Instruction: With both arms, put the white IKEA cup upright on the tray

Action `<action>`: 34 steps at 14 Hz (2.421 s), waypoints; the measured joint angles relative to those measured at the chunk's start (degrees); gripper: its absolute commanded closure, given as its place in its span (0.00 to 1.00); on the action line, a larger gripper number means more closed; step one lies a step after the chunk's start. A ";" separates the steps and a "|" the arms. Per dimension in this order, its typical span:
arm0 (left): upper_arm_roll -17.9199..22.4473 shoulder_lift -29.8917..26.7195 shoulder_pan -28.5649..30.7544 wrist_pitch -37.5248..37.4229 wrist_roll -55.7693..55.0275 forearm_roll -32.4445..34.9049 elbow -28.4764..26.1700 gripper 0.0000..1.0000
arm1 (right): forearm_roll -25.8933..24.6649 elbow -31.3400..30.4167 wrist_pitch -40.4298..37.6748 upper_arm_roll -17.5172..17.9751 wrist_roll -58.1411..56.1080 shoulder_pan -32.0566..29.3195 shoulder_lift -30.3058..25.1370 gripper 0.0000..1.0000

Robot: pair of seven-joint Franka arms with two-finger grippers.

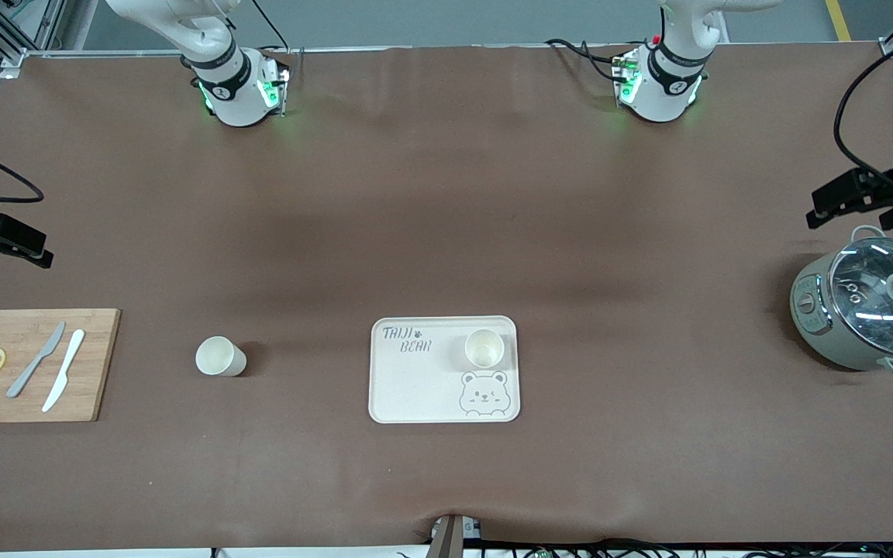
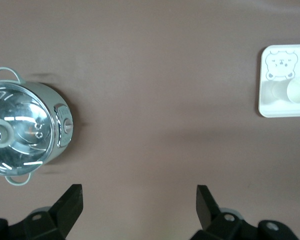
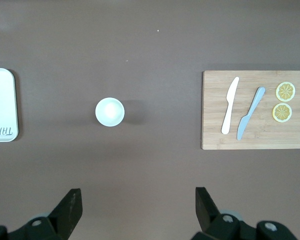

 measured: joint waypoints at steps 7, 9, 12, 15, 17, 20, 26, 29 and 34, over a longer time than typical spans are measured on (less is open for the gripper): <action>-0.15 -2.76 -0.03 -2.85 0.98 -0.10 -0.29 0.00 | 0.00 -0.02 0.00 0.24 0.00 1.12 0.02 0.00; -0.07 -3.55 -0.10 -4.25 2.53 -0.10 -0.31 0.00 | 0.00 -0.06 0.12 0.26 0.00 1.22 0.06 0.00; -0.06 -3.72 -1.02 -4.88 2.90 -0.10 -0.43 0.00 | 0.00 -0.14 1.36 0.36 0.00 2.63 0.57 0.00; -0.07 -3.72 -0.99 -5.11 3.00 -0.10 -0.60 0.00 | 0.00 -0.63 4.95 0.48 0.00 4.00 2.13 0.00; -0.07 -3.66 -0.95 -5.07 3.12 -0.10 -0.83 0.00 | 0.02 -1.26 8.39 0.56 0.00 4.67 4.56 0.00; -0.13 -2.88 -1.09 -3.10 4.07 -0.10 -1.22 0.00 | 0.02 -1.66 13.96 0.51 0.00 5.08 9.43 0.00; -3.24 -2.21 -1.56 0.57 4.25 1.59 -1.70 0.00 | 0.03 -4.08 24.71 0.18 0.00 4.67 17.06 0.00; -3.21 -2.24 -1.25 1.39 4.28 1.70 -1.70 0.00 | 0.03 -8.74 32.47 0.14 -0.78 4.59 18.10 0.00; -3.06 -2.57 -0.73 5.10 4.38 1.70 -2.57 0.00 | 0.64 -12.62 36.89 0.05 -6.26 3.73 19.66 0.00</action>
